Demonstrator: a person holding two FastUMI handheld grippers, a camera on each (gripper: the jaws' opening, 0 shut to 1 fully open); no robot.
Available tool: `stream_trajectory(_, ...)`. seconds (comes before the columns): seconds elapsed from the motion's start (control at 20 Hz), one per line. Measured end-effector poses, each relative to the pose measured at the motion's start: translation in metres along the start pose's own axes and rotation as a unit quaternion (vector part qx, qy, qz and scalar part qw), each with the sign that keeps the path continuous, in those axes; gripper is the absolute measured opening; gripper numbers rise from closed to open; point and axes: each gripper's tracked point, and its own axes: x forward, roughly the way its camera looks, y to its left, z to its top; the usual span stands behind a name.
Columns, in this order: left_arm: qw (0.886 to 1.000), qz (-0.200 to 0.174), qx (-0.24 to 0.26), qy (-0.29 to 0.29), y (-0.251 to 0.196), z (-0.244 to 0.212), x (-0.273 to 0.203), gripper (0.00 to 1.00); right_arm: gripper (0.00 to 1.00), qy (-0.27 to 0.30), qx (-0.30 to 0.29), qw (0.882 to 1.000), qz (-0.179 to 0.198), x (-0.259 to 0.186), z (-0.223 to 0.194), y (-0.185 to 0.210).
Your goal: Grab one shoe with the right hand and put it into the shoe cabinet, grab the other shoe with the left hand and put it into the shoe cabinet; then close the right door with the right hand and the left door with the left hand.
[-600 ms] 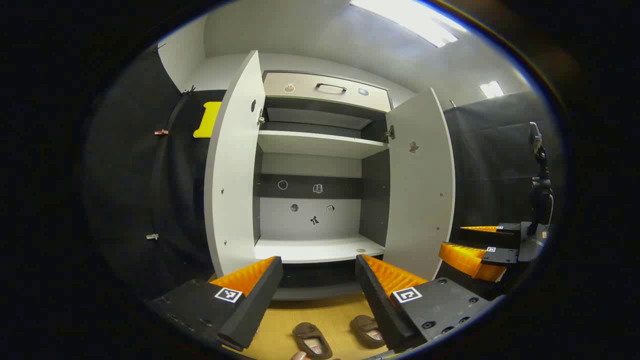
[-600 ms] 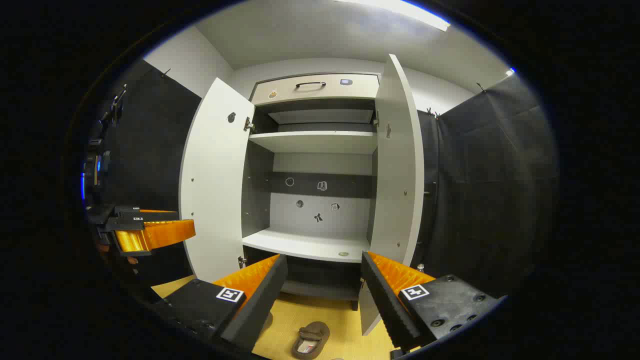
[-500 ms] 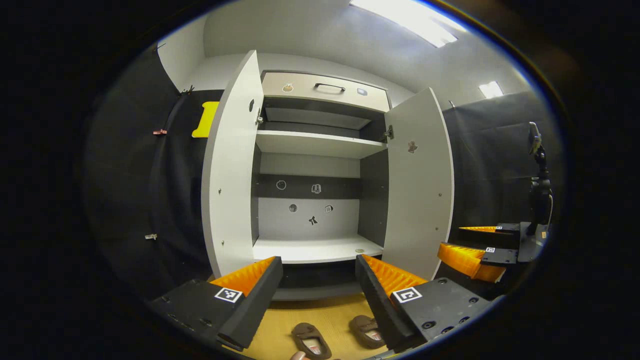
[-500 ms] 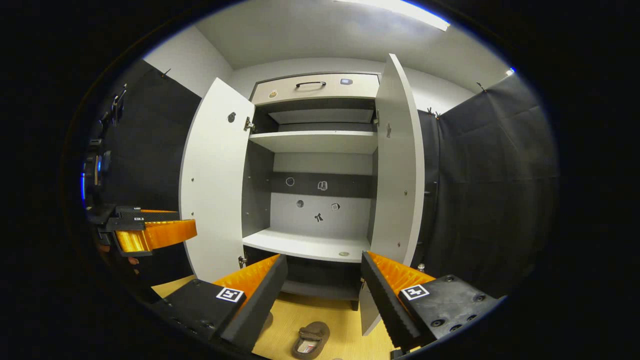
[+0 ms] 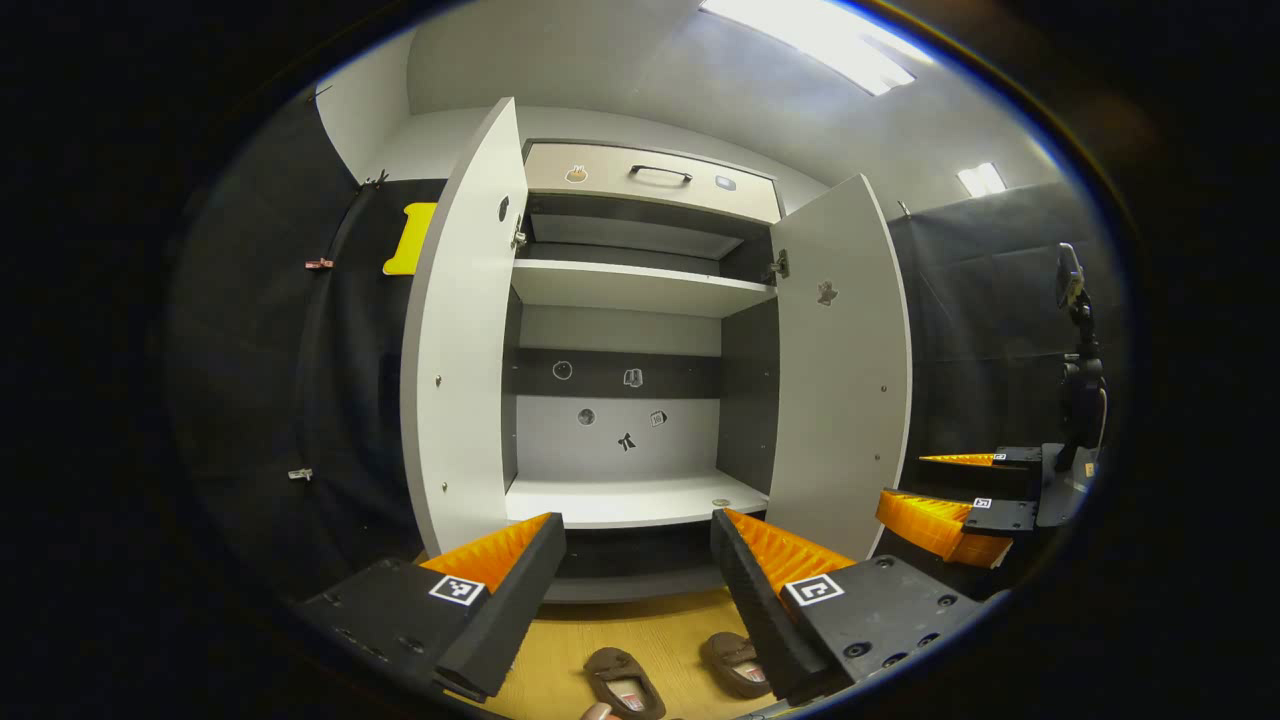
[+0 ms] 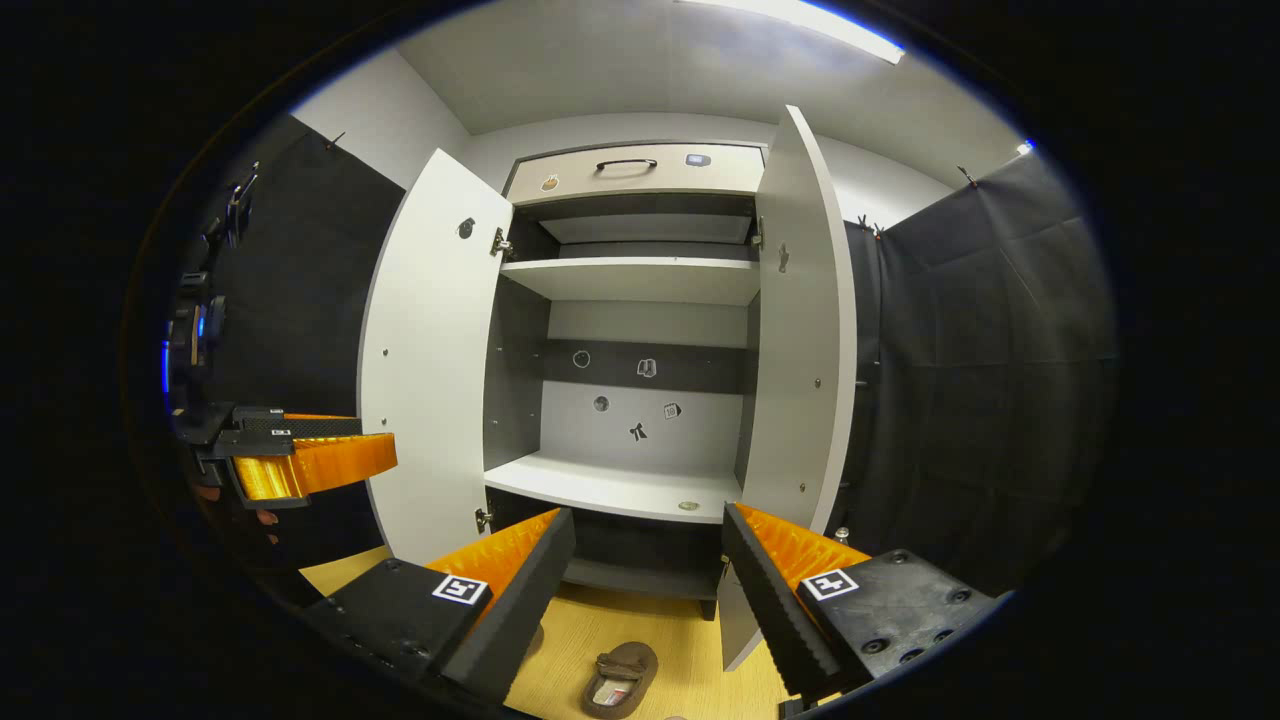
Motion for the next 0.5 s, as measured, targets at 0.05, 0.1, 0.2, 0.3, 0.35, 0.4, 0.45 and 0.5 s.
stream_trajectory(0.05,1.000,0.001,-0.001,0.000,0.001,0.000,0.001,0.93,0.98,0.000,0.001,1.000,0.002,0.000,0.001,0.001)
stream_trajectory(0.1,1.000,0.002,-0.002,0.001,0.003,-0.001,0.001,0.93,0.98,0.000,0.002,1.000,0.003,0.001,0.000,0.001)
stream_trajectory(0.2,1.000,0.003,-0.003,0.001,0.007,-0.002,0.002,0.93,0.98,0.004,0.002,1.000,0.004,0.001,-0.001,0.003)
stream_trajectory(0.3,1.000,0.002,-0.005,0.001,0.010,-0.003,0.005,0.93,0.98,0.008,0.003,1.000,0.004,0.001,-0.003,0.004)
stream_trajectory(0.35,1.000,0.001,-0.005,0.000,0.012,-0.003,0.006,0.93,0.98,0.010,0.003,1.000,0.006,0.000,-0.004,0.005)
stream_trajectory(0.4,1.000,0.000,-0.006,-0.001,0.013,-0.004,0.006,0.93,0.98,0.012,0.004,1.000,0.005,-0.001,-0.005,0.005)
stream_trajectory(0.45,1.000,-0.001,-0.008,-0.002,0.015,-0.004,0.008,0.93,0.98,0.014,0.004,1.000,0.002,0.000,-0.005,0.005)
stream_trajectory(0.5,1.000,-0.003,-0.010,-0.002,0.017,-0.006,0.010,0.93,0.98,0.018,0.004,1.000,0.001,0.000,-0.007,0.005)
